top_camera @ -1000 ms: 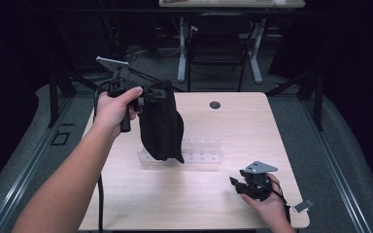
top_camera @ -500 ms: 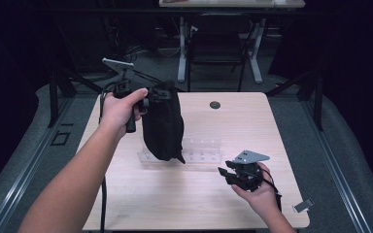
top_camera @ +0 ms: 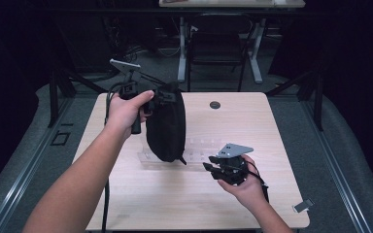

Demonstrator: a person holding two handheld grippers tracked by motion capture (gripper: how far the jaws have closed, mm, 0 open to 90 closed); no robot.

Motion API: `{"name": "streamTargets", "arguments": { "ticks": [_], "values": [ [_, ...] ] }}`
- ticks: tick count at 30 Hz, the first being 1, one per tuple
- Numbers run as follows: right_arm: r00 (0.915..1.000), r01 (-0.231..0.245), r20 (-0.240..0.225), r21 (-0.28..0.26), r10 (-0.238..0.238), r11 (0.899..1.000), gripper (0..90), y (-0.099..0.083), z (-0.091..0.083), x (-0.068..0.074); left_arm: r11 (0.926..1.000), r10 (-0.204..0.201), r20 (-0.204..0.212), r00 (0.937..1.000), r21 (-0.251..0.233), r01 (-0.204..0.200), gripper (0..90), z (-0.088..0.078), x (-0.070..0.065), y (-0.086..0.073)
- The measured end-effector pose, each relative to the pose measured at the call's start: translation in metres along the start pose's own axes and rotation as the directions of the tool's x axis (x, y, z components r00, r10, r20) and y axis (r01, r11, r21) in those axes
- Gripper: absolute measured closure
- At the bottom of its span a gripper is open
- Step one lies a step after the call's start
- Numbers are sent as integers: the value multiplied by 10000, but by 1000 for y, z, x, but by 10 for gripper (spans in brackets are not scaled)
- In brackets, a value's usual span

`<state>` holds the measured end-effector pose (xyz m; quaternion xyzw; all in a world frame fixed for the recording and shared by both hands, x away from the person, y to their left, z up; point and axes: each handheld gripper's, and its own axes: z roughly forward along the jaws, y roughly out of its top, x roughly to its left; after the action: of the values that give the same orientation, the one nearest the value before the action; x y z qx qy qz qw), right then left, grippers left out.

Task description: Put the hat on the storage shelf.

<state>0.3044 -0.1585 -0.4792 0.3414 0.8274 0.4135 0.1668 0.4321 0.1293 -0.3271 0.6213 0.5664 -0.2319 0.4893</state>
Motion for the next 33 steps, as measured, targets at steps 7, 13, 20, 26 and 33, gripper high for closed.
{"name": "streamTargets", "arguments": {
  "ticks": [7, 13, 20, 26, 33],
  "values": [
    [9994, 202, -266, 53, -201, 9998, 695, 8, 6, 9, 9999, 125, -88, 9999, 91, -124, 837, 2, -5, -1],
    [9981, 392, -488, 88, -387, 9992, 718, 14, 13, 16, 9998, 145, -58, 9999, 108, -144, 828, 3, -7, -1],
    [9958, 620, -686, 101, -612, 9980, 739, 21, 20, 24, 9998, 177, -85, 9998, 134, -176, 825, 2, -7, -1],
    [9937, 845, -745, 59, -838, 9964, 749, 29, 24, 32, 9998, 169, -86, 9998, 96, -168, 820, 1, -7, -1],
    [9923, 982, -772, 80, -973, 9951, 773, 34, 30, 36, 9998, 174, -66, 9998, 109, -173, 820, 2, -7, -1]
  ]
}}
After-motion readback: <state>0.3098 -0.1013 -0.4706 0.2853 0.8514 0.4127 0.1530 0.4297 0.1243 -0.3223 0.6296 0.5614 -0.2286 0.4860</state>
